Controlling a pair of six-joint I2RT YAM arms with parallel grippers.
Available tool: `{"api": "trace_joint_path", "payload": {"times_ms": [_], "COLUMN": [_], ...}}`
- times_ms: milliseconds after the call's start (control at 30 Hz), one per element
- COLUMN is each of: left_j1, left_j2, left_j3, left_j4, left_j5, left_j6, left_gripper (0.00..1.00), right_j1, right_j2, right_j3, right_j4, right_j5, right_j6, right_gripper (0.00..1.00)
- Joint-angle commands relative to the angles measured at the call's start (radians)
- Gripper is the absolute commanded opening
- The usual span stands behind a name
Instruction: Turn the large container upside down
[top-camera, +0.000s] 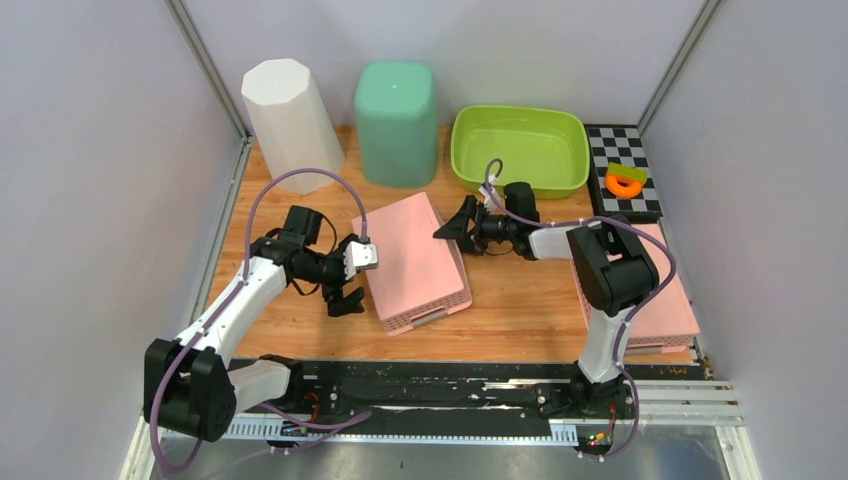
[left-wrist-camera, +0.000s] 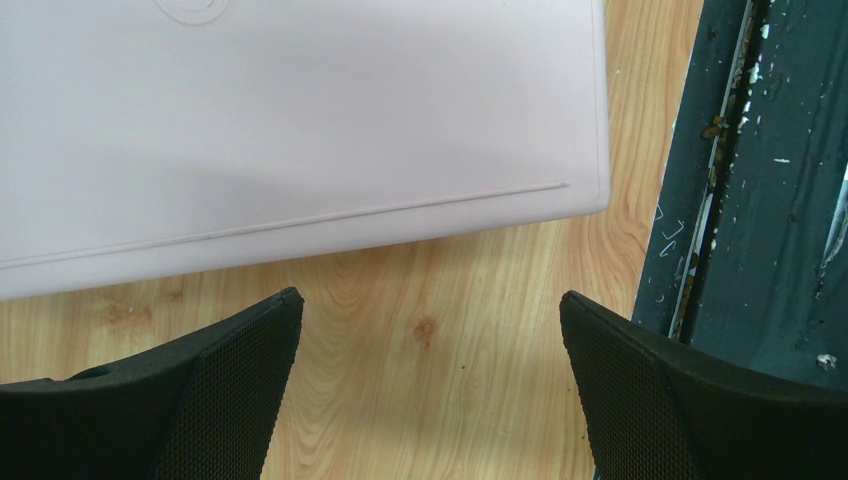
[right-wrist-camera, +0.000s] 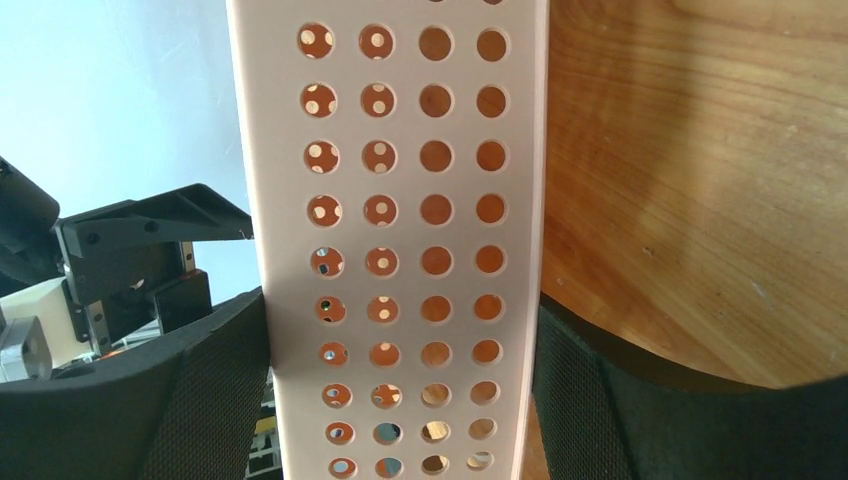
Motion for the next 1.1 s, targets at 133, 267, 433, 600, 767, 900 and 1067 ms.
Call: {"api": "trace_joint_path", "payload": {"times_ms": [133,267,433,600,767,900,1067], "left_j1": [0.011,0.011,0.011,0.011,0.011,0.012,0.012], "left_j2": [-0.02,-0.02,-0.018,-0.006,0.004,0.004,-0.005], "left_j3": [0.025,0.025,0.026,0.025,0.026,0.028,0.024], "left_j4": [-0.013,-0.014,-0.004,0.035,0.05,0.056,0.092], "left_j5": [0.023,0.024,0.015,-0.01,-0.018,-0.022,-0.053], "left_j6": [0.013,0.013,0.001,-0.044,-0.062,-0.072,-0.109], "left_gripper": [1.0,1.0,1.0,1.0,1.0,1.0,1.0], "right_j1": [0.0,-0.001,0.0,0.0,0.001,0.0,-0.002], "right_j2": [0.073,0.076,0.072,0.04,-0.038,-0.115,-0.198], "right_j3": [-0.045,-0.042,-0.038,-0.007,0.055,0.084,0.138], "right_j4": [-0.141,-0.155,-0.172,-0.261,-0.378,-0.451,-0.565], "right_j5": [0.162,0.171,0.183,0.207,0.213,0.212,0.177], "right_j6": [-0.154,-0.162,-0.172,-0.226,-0.311,-0.395,-0.514], "right_gripper": [0.85,0.86,0.87,0.87,0.87,0.88,0.88]}}
